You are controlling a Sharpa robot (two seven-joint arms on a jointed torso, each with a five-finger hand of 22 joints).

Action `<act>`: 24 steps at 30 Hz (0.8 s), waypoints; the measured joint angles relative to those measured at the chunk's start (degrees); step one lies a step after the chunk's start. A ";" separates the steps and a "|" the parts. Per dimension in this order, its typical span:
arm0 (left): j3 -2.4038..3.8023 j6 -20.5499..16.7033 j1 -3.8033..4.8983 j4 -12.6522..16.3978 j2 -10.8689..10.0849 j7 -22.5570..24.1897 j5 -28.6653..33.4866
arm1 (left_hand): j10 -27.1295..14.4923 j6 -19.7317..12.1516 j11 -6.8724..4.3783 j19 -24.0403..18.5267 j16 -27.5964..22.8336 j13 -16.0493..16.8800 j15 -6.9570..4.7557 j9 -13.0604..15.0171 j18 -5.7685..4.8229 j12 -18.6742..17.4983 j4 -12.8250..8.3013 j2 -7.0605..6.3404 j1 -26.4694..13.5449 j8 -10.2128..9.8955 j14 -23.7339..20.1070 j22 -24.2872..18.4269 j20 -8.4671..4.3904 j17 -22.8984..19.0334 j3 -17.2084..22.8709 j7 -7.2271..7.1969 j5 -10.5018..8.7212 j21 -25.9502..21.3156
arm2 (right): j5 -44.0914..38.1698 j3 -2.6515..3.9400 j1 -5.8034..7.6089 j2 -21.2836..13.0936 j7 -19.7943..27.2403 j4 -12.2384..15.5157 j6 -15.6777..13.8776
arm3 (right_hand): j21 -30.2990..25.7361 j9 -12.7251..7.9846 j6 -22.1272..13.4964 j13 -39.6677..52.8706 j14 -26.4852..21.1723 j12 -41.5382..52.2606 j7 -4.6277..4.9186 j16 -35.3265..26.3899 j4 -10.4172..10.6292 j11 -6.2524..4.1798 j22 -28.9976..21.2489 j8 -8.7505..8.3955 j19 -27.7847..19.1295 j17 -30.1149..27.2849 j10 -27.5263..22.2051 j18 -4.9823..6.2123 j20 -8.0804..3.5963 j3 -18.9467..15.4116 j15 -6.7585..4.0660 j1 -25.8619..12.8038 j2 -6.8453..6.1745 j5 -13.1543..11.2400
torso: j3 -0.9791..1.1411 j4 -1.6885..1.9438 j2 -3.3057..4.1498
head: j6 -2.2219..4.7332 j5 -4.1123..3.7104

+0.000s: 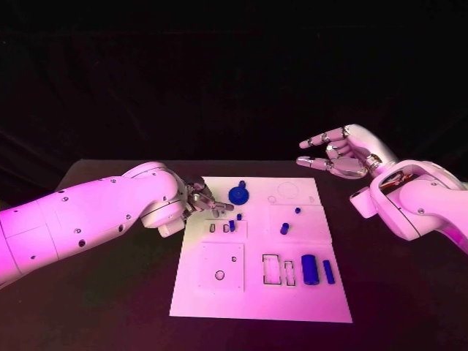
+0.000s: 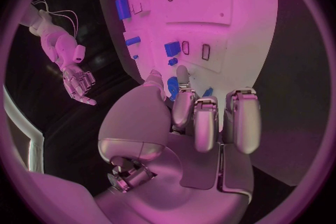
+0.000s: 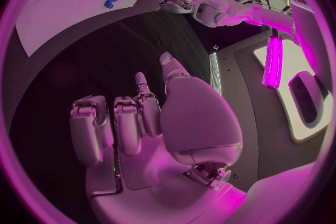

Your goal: Assemble the parts on the task board

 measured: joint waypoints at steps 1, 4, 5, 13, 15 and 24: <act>-0.03 0.49 0.05 -0.44 0.47 -0.28 -0.39 | 0.11 0.00 0.10 0.00 0.00 0.05 0.00 0.06 0.01 0.00 0.00 0.00 0.00 0.00 0.00 0.00 0.00 0.00 0.00 0.00 0.00 0.09 | 0.02 -0.01 0.00 0.02 -0.13 -0.07 0.07 | 0.00 0.00 0.00 0.00 0.00 0.00 0.00 0.00 0.00 0.00 0.00 0.00 0.00 0.00 0.00 0.00 0.00 0.00 0.00 0.00 0.00 0.00 | 0.00 0.00 0.01 | -0.02 0.00; -0.10 1.68 0.16 -1.51 1.65 -0.84 -1.15 | 0.20 -0.15 0.17 0.00 0.00 0.21 0.00 0.40 0.01 0.32 -0.16 0.00 0.00 0.28 0.00 0.00 0.00 0.00 -0.16 -0.03 0.00 0.49 | 0.03 -0.01 0.01 0.07 -0.41 -0.22 0.23 | 0.00 0.00 0.00 0.00 0.00 0.00 0.00 -0.32 0.00 0.00 0.00 0.00 0.00 0.00 0.00 0.01 0.00 0.00 0.00 0.22 0.22 0.00 | -0.03 0.01 0.04 | -0.15 -0.02; -0.12 2.05 0.18 -1.84 2.04 -0.99 -1.36 | 0.20 -0.41 0.17 0.00 0.00 0.21 -0.12 0.52 0.00 0.32 -0.16 0.00 0.00 0.28 0.12 0.00 0.00 0.00 -0.16 0.00 0.00 0.68 | 0.03 -0.01 0.02 0.08 -0.49 -0.28 0.27 | 0.00 -0.01 0.00 0.00 0.00 0.00 0.00 -0.32 0.00 0.00 0.00 0.00 0.00 0.00 0.00 0.00 0.00 0.00 0.00 0.22 0.22 0.00 | -0.03 0.03 0.05 | -0.19 -0.04; -0.51 4.70 0.25 -4.12 4.61 -1.90 -2.39 | 0.20 -0.41 0.17 0.00 0.00 0.34 -0.21 0.76 0.01 0.32 -0.16 0.23 0.23 0.28 0.21 -0.01 0.01 -0.01 -0.48 0.00 0.00 0.82 | 0.03 -0.01 0.02 0.24 -1.09 -0.70 0.52 | 0.00 0.04 0.00 0.05 0.00 0.00 0.00 -0.32 0.00 0.00 -0.01 0.00 0.00 0.01 0.00 0.00 0.00 0.00 0.00 0.22 0.22 0.00 | -0.08 0.04 0.12 | -0.44 -0.02; -0.62 5.21 0.25 -4.58 5.10 -2.02 -2.52 | 0.19 -0.41 0.17 0.00 0.00 0.42 -0.21 0.91 0.02 0.32 -0.16 0.23 0.23 0.52 0.21 -0.01 0.00 -0.01 -0.48 0.00 0.00 0.82 | 0.03 -0.01 0.02 0.30 -1.19 -0.73 0.57 | 0.00 0.04 0.00 0.05 0.00 0.00 0.00 -0.32 0.00 0.00 -0.01 0.00 0.00 0.04 0.00 0.00 0.00 0.00 0.00 0.22 0.22 0.00 | -0.10 0.04 0.12 | -0.54 -0.04; -0.91 7.06 0.25 -6.11 6.77 -2.39 -2.85 | 0.19 -0.82 0.18 0.00 0.00 0.52 -0.21 1.25 0.01 0.45 -0.16 0.23 0.23 0.51 0.21 -0.02 0.01 -0.01 -0.79 0.01 0.01 0.82 | 0.02 -0.01 0.03 0.60 -1.49 -1.13 0.84 | -0.22 0.03 0.01 0.04 0.00 0.01 0.00 -0.32 -0.15 0.00 -0.02 0.00 0.00 0.04 0.00 0.00 0.00 -0.14 0.00 0.22 0.22 0.00 | -0.15 0.07 0.13 | -0.94 -0.10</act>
